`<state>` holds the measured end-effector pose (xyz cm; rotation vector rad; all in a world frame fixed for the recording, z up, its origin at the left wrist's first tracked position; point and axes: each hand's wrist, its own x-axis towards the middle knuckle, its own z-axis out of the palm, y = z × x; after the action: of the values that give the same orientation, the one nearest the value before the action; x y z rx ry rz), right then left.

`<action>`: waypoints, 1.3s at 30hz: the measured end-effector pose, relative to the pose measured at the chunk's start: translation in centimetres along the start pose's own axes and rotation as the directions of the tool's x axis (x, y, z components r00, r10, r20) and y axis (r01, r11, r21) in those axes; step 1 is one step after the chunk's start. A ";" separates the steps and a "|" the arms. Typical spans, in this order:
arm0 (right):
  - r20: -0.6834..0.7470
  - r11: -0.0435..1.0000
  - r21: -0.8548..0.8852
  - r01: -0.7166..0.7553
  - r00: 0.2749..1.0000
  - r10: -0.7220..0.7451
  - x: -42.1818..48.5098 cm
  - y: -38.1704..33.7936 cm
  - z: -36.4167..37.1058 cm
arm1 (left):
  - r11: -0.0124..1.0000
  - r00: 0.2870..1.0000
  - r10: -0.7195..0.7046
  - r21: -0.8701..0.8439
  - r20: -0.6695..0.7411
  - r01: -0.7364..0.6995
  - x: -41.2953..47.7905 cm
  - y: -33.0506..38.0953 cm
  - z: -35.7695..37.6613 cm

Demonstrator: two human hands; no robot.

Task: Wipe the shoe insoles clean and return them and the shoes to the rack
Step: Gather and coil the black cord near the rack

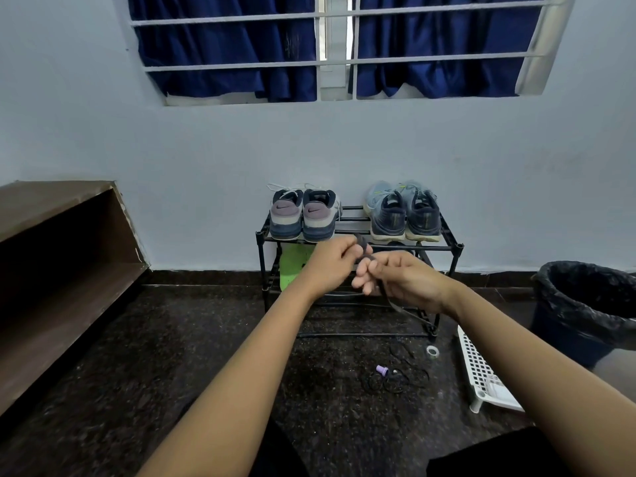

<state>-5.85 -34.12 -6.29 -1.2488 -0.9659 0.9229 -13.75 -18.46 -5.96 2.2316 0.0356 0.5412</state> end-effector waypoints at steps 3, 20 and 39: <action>-0.096 0.989 0.118 0.088 0.992 -0.077 0.0 -0.9 -0.4 | 0.997 0.992 -0.019 0.080 0.128 0.009 0.0 -0.8 0.3; -0.235 0.915 -0.403 0.035 0.962 -0.140 -0.3 1.0 -1.6 | 0.513 0.931 -0.056 -0.789 0.362 0.338 -0.9 2.6 -0.2; -0.355 0.990 -0.136 -0.029 0.935 -0.021 0.1 -1.2 0.4 | 0.978 0.977 -0.147 -0.126 0.157 0.168 -0.1 0.0 1.1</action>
<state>-6.10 -34.01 -5.02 -1.4765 -0.7466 0.6093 -13.36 -19.26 -6.60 2.1051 0.0955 0.2830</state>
